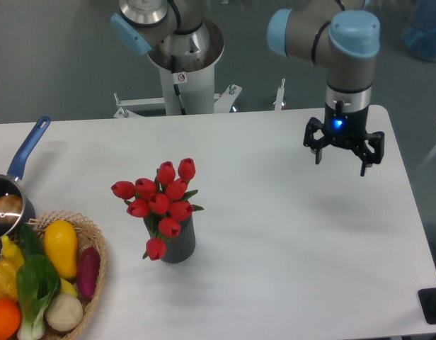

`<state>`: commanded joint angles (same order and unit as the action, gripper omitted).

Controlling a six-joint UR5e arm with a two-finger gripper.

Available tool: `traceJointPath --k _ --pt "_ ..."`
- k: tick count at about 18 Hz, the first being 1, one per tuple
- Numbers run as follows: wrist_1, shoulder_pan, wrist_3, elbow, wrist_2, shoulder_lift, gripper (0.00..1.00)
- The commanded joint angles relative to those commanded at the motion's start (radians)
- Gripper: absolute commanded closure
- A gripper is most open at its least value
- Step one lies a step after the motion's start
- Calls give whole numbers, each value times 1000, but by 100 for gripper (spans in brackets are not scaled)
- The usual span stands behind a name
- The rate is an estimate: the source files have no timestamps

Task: Pick up the flowers from the vase
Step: 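Move the open gripper toward the red tulip bouquet in the vase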

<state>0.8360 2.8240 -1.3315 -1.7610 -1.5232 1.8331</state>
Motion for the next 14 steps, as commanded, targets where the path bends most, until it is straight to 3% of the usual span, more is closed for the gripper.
traceJointPath --k 8,14 --pt "-8 -5 6 -47 -6 15 0" --pt "-9 -34 63 -117 155 -8 0"
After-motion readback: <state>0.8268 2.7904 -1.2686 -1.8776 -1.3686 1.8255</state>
